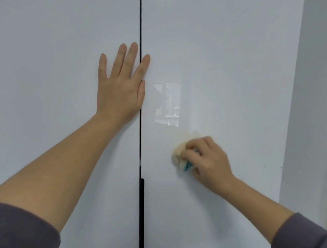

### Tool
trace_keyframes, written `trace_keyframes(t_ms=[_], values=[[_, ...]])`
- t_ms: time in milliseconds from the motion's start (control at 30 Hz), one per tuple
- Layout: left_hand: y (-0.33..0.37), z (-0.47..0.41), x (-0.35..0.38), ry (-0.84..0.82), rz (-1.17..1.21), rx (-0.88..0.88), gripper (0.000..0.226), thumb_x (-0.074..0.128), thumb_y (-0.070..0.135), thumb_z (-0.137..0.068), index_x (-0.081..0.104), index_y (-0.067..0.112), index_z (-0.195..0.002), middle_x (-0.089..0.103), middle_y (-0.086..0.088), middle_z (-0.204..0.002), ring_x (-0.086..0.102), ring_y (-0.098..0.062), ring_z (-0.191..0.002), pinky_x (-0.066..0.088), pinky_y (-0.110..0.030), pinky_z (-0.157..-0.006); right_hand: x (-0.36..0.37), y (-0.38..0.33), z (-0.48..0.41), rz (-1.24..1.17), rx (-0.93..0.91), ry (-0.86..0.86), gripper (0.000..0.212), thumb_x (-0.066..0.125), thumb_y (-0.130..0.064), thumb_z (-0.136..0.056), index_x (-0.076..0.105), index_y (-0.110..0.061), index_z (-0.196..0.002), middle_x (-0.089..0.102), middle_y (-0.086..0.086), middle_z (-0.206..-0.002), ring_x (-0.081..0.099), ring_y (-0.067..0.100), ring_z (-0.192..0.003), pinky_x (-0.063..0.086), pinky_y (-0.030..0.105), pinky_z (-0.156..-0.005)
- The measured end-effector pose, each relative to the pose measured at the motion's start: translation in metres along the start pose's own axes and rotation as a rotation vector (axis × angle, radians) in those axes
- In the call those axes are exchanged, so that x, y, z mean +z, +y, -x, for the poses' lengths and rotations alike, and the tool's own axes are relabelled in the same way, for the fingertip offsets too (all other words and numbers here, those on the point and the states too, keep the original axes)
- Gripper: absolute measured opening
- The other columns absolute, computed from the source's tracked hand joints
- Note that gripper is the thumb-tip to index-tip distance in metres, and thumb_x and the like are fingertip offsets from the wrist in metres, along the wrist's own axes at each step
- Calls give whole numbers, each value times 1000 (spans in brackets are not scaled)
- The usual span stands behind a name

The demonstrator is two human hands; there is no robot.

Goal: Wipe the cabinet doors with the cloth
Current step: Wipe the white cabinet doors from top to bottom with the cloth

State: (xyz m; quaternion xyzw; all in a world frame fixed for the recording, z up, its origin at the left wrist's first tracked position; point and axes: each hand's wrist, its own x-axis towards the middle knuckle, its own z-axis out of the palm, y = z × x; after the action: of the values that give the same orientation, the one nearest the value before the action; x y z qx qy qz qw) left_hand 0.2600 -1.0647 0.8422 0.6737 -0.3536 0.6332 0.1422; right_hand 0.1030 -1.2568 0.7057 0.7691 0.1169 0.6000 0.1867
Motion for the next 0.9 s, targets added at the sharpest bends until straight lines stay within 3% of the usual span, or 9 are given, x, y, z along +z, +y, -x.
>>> trace_keyframes(t_ms=[67,133,300,433,567,667,733,900], values=[[0,0,-1,-15,11,-8,53,22,31,-103,21,22,-155,12,-9,-163,9,-28,-151,8,-58,-118,-4,9,-12,7,138,49,33,68,7,-58,66,-13,-84,52,-3,-101,47,23,-86,33,23,-56],[5,5,-4,-23,43,-36,53,21,32,-104,19,21,-156,10,-10,-164,7,-29,-151,6,-58,-119,-2,6,-5,-5,193,51,39,69,7,-54,63,-15,-86,49,-6,-103,45,22,-90,30,22,-57],[45,58,-4,-34,117,-43,56,27,29,-102,17,21,-156,7,-12,-163,4,-29,-151,4,-60,-118,3,-8,64,-40,30,-90,47,59,12,-57,52,-20,-91,49,-3,-102,44,22,-83,38,27,-53],[68,100,12,-83,88,-31,56,30,27,-101,19,21,-156,10,-11,-163,7,-29,-151,7,-61,-117,-11,10,70,0,-28,-117,34,49,8,-71,59,-17,-90,58,2,-102,48,27,-80,46,35,-56],[72,106,19,-85,55,-61,55,28,26,-102,21,21,-156,11,-10,-163,8,-27,-151,8,-60,-118,-37,49,18,58,276,35,35,58,7,-63,68,-14,-88,64,4,-102,48,28,-94,38,27,-61],[73,106,20,-76,61,-66,55,28,26,-101,21,21,-156,12,-10,-163,8,-27,-151,7,-60,-118,-40,57,16,59,393,69,44,61,13,-57,68,-12,-93,59,2,-108,45,27,-101,39,30,-60],[74,106,20,-69,59,-75,55,28,25,-101,21,21,-156,12,-9,-163,9,-27,-151,7,-59,-118,-34,45,47,27,377,49,48,59,12,-58,63,-18,-95,55,-3,-110,45,28,-100,45,35,-62],[77,108,21,-64,57,-107,56,28,25,-101,18,22,-156,9,-8,-164,7,-25,-151,5,-58,-119,-34,29,127,25,227,-106,34,41,-3,-71,53,-25,-94,50,-5,-108,46,26,-94,49,38,-59]])
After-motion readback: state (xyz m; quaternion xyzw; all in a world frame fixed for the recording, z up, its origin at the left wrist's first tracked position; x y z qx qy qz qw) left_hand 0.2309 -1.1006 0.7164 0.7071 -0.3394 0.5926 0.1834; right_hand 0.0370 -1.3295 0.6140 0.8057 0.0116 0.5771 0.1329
